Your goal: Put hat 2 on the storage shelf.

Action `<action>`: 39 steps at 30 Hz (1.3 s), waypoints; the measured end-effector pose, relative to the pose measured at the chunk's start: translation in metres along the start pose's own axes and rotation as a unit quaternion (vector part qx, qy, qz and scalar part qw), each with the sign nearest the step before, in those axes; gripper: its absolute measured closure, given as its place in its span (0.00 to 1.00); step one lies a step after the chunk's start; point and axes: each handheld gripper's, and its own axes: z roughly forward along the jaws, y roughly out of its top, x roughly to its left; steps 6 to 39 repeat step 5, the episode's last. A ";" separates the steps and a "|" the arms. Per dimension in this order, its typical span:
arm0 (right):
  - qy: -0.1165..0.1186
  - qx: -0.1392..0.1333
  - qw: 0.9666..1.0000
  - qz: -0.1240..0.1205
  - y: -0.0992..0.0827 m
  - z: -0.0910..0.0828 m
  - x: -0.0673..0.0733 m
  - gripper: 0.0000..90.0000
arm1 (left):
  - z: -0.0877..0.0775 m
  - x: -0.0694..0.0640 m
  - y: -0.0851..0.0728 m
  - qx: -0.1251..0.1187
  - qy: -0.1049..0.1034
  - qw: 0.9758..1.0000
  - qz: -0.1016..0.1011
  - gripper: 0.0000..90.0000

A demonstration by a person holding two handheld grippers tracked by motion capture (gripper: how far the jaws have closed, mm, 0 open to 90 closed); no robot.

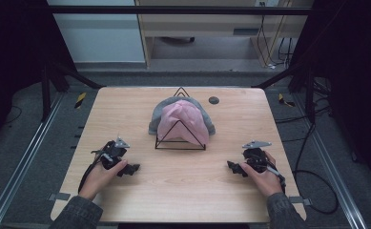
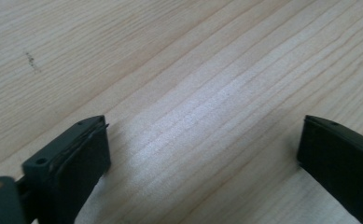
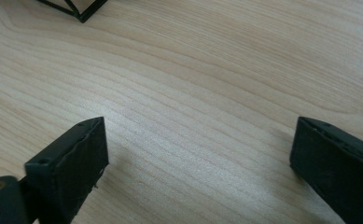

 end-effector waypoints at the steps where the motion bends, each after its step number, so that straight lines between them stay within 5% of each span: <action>1: -0.011 -0.010 1.000 -0.012 -0.004 0.001 0.003 0.03 | 0.000 0.000 -0.001 -0.004 0.001 1.000 -0.002 0.00; 39: -0.017 -0.011 1.000 -0.016 -0.005 0.002 0.005 0.02 | 0.000 0.001 -0.001 -0.005 0.000 1.000 0.000 0.00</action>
